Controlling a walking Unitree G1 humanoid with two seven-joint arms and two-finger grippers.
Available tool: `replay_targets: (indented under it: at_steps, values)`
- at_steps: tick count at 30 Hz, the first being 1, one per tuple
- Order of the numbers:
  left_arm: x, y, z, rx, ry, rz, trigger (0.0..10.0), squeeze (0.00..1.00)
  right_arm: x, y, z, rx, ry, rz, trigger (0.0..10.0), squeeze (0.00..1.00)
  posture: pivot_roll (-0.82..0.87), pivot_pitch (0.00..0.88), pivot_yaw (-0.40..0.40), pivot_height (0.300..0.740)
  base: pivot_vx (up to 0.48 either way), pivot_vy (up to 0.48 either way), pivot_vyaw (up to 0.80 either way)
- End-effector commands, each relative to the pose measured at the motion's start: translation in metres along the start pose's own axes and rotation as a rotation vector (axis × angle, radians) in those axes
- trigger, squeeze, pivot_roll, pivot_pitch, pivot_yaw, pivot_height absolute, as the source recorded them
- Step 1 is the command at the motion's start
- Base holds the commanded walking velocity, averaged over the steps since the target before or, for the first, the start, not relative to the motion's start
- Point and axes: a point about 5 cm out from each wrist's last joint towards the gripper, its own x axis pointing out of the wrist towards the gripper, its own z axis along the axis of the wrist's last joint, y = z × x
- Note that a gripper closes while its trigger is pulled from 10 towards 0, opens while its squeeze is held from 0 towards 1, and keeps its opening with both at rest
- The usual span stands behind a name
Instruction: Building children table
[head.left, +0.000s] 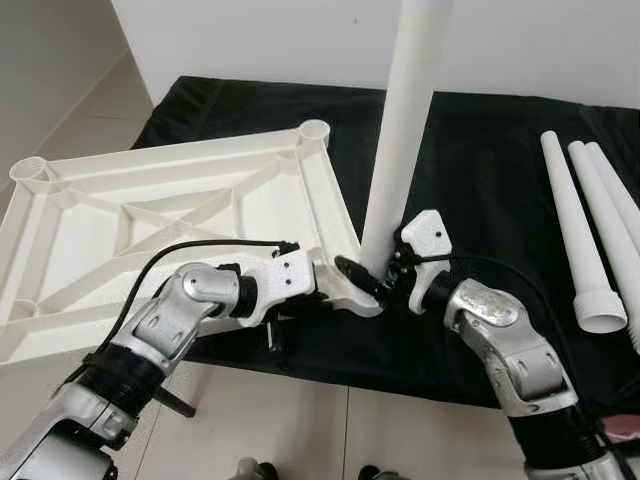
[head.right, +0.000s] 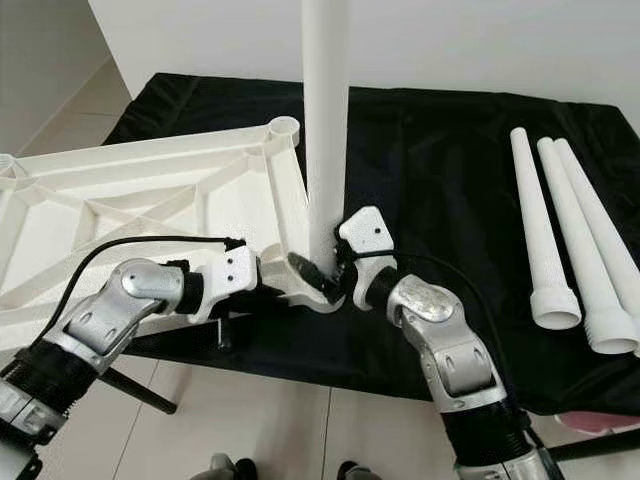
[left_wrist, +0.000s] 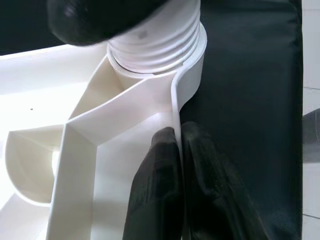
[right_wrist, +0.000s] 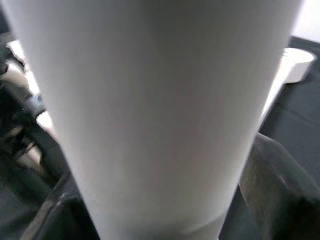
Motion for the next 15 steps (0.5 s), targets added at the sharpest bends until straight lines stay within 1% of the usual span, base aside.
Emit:
replay_targets:
  at_steps: [1, 2, 3, 4, 9, 11, 13, 15]
  values:
    - [-0.005, -0.01, 0.013, 0.07, -0.038, -0.202, 0.0, 0.0, -0.004, 0.005, -0.006, 0.011, 0.035, 0.055, 10.0, 0.0, -0.02, 0.163, 0.045, 0.74, 0.0, 0.0, 0.0]
    - [-0.007, -0.011, 0.013, 0.069, -0.039, -0.202, 0.0, 0.0, -0.005, 0.009, -0.007, 0.014, 0.042, 0.091, 9.8, 0.0, -0.01, 0.162, 0.043, 0.74, 0.0, 0.0, 0.0]
    - [-0.007, -0.011, 0.013, 0.069, -0.041, -0.199, 0.0, 0.0, -0.005, 0.011, -0.009, 0.021, 0.047, 0.111, 0.4, 0.0, -0.01, 0.162, 0.041, 0.74, 0.0, 0.0, 0.0]
    - [-0.007, -0.012, 0.014, 0.067, -0.042, -0.196, 0.0, 0.0, -0.005, 0.012, -0.01, 0.027, 0.049, 0.116, 0.0, 0.0, -0.01, 0.162, 0.041, 0.74, 0.0, 0.0, 0.0]
    - [-0.006, -0.012, 0.014, 0.061, -0.046, -0.183, 0.0, 0.0, -0.002, 0.012, -0.013, 0.042, 0.064, 0.096, 0.0, 0.0, -0.02, 0.162, 0.039, 0.74, 0.0, 0.0, 0.0]
    - [-0.003, -0.011, 0.015, 0.053, -0.049, -0.16, 0.0, 0.0, -0.001, 0.009, -0.02, 0.045, 0.107, 0.054, 0.0, 0.0, -0.02, 0.166, 0.036, 0.74, 0.0, 0.0, 0.0]
    - [0.002, -0.005, 0.017, 0.039, -0.06, -0.117, 0.0, 0.0, 0.002, 0.004, -0.032, 0.048, 0.176, -0.049, 0.0, 0.0, -0.02, 0.167, 0.032, 0.74, 0.0, 0.0, 0.0]
    - [0.002, -0.005, 0.017, 0.039, -0.06, -0.117, 0.0, 0.0, 0.002, 0.004, -0.032, 0.048, 0.176, -0.049, 0.0, 0.0, -0.02, 0.167, 0.032, 0.74, 0.0, 0.0, 0.0]
